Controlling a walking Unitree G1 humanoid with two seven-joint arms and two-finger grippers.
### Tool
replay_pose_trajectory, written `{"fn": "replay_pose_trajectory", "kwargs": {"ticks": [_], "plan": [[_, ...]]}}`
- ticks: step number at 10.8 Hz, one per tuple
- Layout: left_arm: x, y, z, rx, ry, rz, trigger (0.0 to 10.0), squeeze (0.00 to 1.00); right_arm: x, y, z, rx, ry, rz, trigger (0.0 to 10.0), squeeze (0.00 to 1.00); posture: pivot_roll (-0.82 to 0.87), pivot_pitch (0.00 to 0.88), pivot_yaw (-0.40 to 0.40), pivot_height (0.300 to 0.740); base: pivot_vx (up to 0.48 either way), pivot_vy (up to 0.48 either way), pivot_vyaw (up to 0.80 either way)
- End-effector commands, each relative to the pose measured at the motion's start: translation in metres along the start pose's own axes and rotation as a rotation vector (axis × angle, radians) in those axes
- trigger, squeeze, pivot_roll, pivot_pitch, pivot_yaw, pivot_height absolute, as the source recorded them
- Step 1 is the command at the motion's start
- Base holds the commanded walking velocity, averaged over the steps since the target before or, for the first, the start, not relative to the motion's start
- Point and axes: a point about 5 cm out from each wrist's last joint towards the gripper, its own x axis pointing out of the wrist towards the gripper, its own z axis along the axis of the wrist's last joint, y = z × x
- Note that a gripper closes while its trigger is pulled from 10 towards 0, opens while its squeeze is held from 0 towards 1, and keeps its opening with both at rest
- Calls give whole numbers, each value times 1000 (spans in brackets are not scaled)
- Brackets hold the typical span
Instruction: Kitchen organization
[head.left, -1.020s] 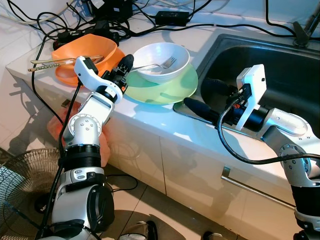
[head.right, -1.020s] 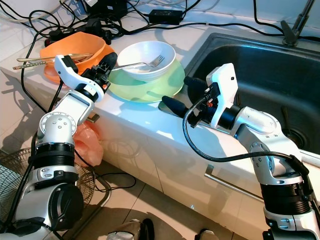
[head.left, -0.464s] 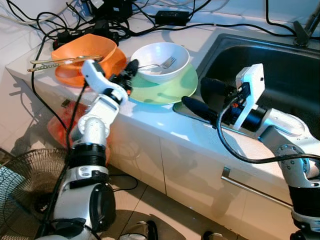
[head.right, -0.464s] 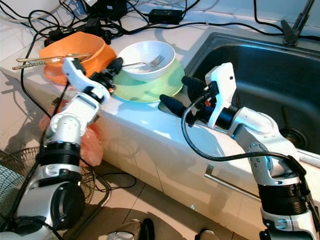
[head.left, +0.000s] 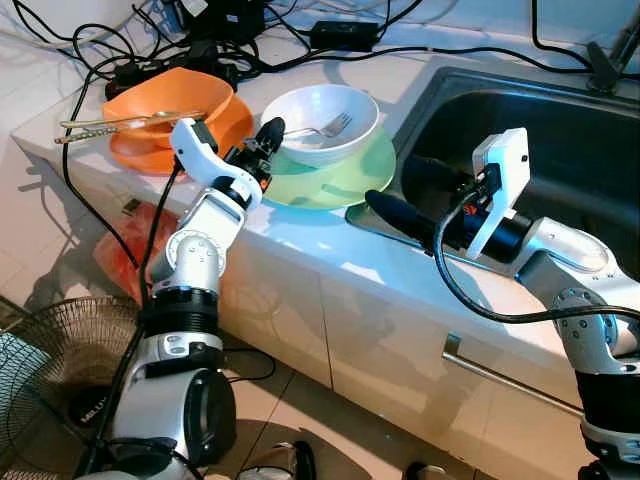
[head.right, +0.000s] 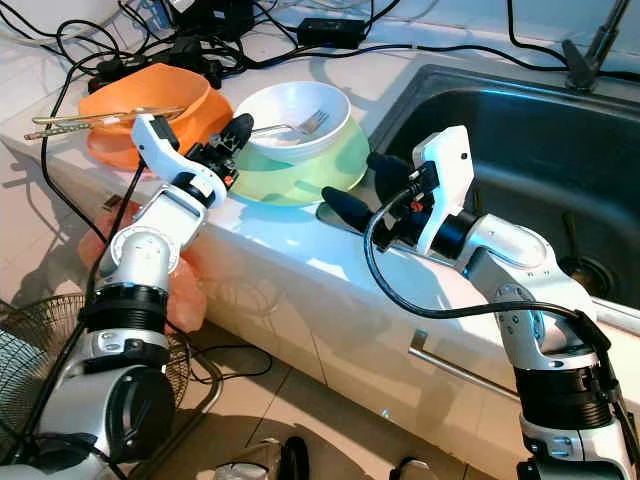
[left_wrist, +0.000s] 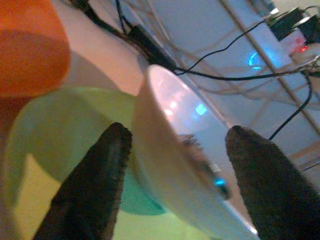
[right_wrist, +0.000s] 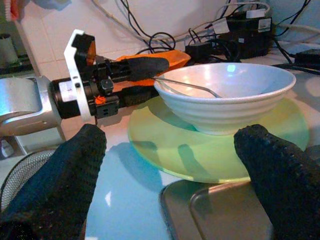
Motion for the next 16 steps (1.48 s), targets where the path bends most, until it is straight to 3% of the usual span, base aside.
{"fn": "replay_pose_trajectory", "kwargs": {"ticks": [1, 11, 16], "plan": [[-2, -1, 5, 14, -28, -7, 0, 0, 2, 4, 1, -12, 2, 16, 10000, 0, 2, 121, 136, 740, 0, 0, 0], [-2, 1, 17, -11, -86, -8, 0, 0, 3, 3, 2, -9, -8, 6, 10000, 0, 3, 120, 133, 740, 0, 0, 0], [-1, -8, 24, -2, -105, -39, 0, 0, 4, 2, 2, -12, -11, -5, 10000, 0, 5, 117, 135, 740, 0, 0, 0]]}}
